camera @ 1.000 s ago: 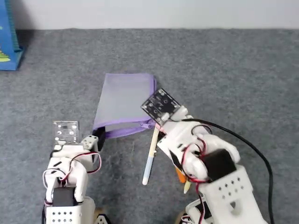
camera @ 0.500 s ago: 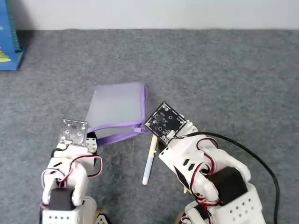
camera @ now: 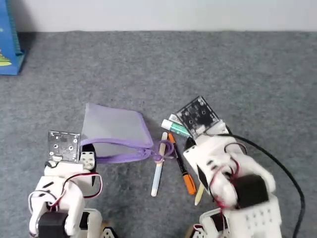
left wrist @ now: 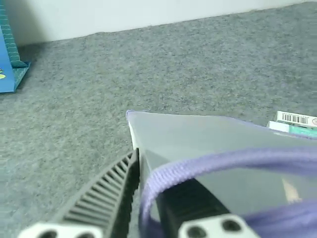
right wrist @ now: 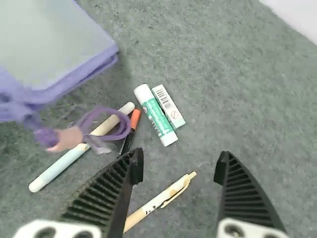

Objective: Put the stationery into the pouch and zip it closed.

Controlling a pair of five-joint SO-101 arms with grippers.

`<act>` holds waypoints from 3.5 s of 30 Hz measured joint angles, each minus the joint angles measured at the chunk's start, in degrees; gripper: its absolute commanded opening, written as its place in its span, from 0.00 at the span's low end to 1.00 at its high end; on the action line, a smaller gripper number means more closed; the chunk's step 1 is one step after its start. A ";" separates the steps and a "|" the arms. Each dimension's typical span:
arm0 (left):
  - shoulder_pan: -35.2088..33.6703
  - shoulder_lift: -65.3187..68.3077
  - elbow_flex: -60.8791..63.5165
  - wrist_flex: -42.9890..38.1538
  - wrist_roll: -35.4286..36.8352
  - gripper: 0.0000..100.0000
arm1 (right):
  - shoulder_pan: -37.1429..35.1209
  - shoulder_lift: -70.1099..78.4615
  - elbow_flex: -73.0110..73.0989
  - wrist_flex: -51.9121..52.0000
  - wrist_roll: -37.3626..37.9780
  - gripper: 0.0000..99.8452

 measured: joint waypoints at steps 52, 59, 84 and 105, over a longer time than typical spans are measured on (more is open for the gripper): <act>-5.45 -0.09 0.18 0.26 0.00 0.01 | 0.09 67.78 -29.45 -2.29 8.88 0.01; -5.45 -0.09 0.18 0.26 0.00 0.01 | -0.18 52.13 -29.45 8.53 8.18 0.01; -5.45 -0.09 0.18 0.35 0.00 0.01 | 5.63 66.29 -14.15 -11.25 13.01 0.13; -5.45 -0.09 0.18 0.35 0.00 0.01 | 1.14 67.52 -14.15 -20.75 13.10 0.15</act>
